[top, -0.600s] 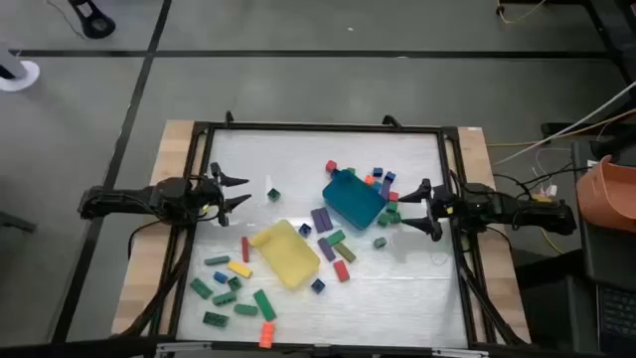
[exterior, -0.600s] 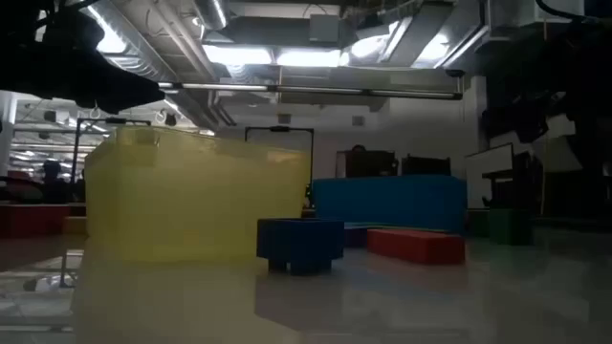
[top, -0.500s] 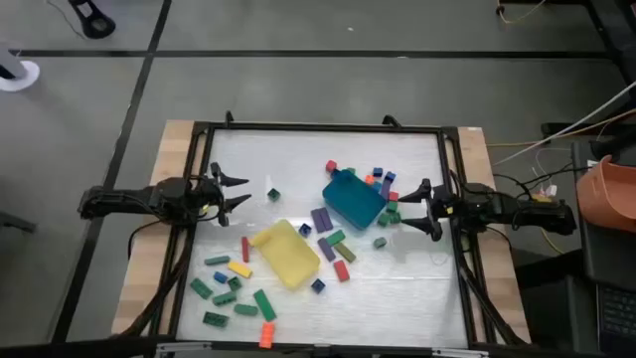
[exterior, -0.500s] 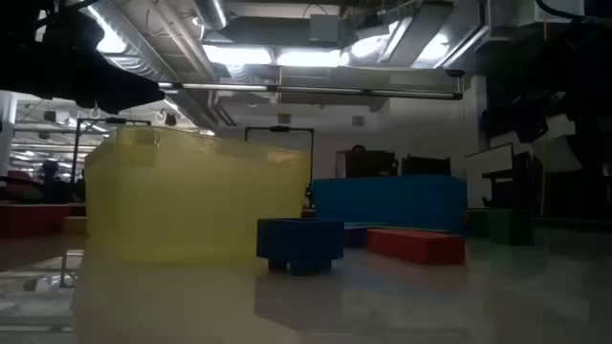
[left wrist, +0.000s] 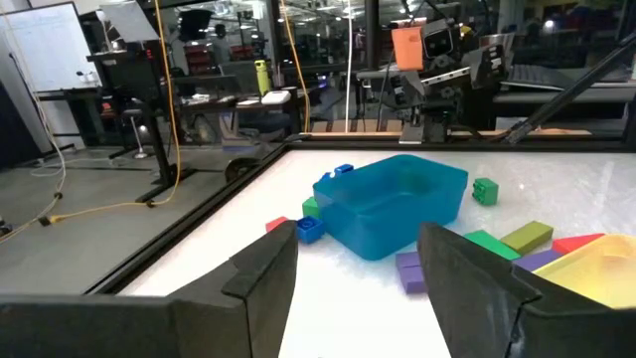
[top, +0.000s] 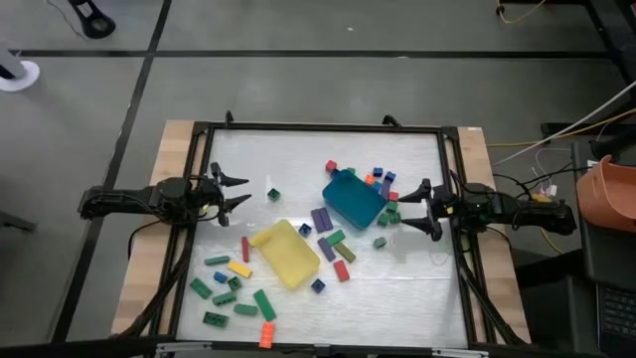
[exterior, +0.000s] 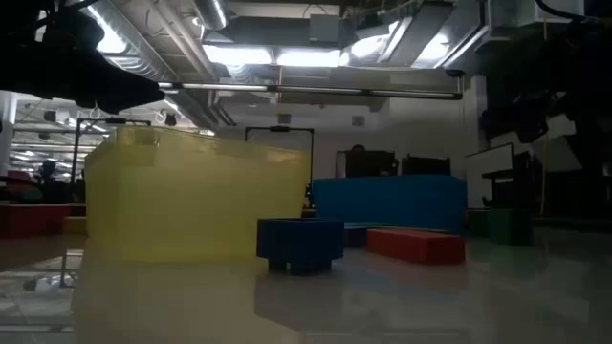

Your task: Sort blocks by size

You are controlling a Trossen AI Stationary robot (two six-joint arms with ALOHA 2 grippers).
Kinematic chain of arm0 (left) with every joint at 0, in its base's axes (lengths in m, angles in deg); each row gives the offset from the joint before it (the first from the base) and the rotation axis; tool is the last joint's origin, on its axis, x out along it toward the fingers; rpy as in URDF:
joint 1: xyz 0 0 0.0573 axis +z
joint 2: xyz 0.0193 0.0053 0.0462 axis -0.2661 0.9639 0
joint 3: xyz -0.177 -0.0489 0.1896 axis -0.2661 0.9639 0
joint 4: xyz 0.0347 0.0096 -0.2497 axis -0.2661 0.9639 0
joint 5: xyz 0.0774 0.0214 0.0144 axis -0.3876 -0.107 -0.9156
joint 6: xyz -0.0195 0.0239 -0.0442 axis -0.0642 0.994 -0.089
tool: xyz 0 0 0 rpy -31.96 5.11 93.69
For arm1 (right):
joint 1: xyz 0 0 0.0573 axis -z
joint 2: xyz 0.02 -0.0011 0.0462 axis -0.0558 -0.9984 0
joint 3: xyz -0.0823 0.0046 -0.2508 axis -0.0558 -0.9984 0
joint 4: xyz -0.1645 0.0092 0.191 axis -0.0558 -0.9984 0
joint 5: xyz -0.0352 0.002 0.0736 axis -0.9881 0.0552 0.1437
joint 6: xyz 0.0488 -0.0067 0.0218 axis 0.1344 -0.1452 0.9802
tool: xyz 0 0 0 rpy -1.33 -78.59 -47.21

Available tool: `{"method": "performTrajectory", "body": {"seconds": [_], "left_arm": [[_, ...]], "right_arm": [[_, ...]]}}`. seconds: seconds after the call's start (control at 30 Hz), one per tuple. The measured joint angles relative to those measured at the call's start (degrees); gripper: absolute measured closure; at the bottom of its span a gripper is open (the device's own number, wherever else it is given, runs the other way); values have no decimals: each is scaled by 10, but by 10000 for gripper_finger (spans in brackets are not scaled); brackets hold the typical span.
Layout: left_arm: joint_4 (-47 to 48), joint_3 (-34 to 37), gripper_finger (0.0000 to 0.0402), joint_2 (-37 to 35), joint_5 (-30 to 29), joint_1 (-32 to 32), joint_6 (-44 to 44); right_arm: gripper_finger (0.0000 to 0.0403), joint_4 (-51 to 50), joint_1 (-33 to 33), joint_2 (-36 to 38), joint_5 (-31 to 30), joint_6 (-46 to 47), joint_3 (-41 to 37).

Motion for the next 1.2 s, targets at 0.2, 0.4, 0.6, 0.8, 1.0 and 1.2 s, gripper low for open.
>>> {"method": "performTrajectory", "body": {"seconds": [0.2, 0.4, 0.6, 0.8, 1.0, 1.2], "left_arm": [[0, 0, 205, 0, 0, 0, 0], [0, 0, 205, 0, 0, 0, 0], [0, 0, 205, 0, 0, 0, 0], [0, 0, 205, 0, 0, 0, 0], [0, 0, 205, 0, 0, 0, 0], [-15, 2, 205, 0, -1, 0, -2]], "right_arm": [[59, 0, 0, 0, 0, 0, 0], [59, 0, 0, 0, 0, 0, 0], [59, 0, 0, 0, 0, 0, 0], [59, 0, 0, 0, 0, -6, 0], [59, 0, 0, 0, -4, -12, 0], [59, 0, 0, 0, -4, -15, 0]]}}
